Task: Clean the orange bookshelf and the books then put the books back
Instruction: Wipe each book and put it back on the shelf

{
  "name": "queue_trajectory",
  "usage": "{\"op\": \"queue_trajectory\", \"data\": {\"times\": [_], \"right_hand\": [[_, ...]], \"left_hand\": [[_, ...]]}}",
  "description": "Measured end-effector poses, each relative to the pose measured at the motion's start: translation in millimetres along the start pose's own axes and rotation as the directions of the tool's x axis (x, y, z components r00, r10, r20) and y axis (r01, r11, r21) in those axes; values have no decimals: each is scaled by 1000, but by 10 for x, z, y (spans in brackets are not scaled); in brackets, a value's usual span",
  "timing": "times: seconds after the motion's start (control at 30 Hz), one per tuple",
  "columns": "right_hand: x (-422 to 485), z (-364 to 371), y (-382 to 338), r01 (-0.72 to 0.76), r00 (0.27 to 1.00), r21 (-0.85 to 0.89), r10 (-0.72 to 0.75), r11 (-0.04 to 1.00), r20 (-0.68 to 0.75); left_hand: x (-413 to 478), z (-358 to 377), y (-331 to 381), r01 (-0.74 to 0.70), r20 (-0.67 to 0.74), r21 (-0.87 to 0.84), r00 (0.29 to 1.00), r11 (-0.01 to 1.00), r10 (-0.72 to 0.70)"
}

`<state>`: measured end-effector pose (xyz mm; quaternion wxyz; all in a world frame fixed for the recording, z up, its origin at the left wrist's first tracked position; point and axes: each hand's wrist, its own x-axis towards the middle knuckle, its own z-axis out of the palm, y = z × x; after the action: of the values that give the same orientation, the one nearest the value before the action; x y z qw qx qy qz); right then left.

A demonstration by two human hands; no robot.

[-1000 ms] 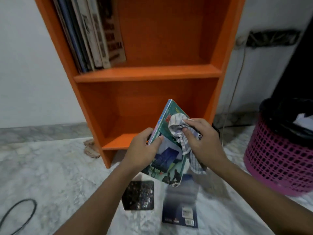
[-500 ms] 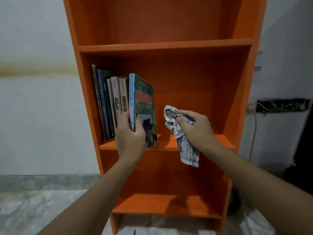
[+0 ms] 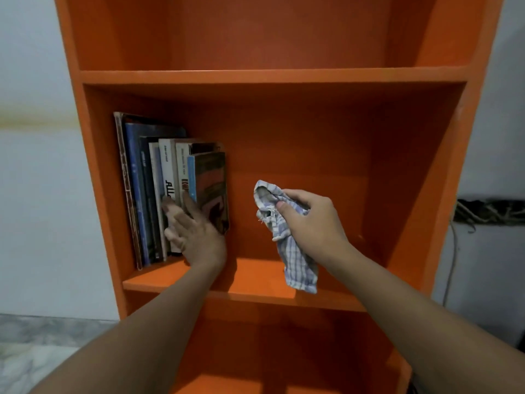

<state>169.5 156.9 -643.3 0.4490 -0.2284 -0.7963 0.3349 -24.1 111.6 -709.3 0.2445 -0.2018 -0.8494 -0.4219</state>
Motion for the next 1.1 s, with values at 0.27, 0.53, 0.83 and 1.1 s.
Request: {"op": "queue_trajectory", "data": {"times": [0.27, 0.53, 0.83, 1.1], "right_hand": [[170, 117, 5, -2, 999, 31, 1, 1000, 37], [190, 195, -40, -32, 998, 33, 30, 999, 47], [168, 68, -75, -3, 1000, 22, 3, 1000, 22], [59, 52, -146, -3, 1000, -3, 3, 1000, 5]], "left_hand": [[288, 98, -68, -615, 396, 749, 715, 247, 576], [686, 383, 95, -507, 388, 836, 816, 208, 429], [692, 197, 268, -587, 503, 808, 733, 53, 458], [717, -471, 389, -736, 626, 677, 588, 18, 513]]}}
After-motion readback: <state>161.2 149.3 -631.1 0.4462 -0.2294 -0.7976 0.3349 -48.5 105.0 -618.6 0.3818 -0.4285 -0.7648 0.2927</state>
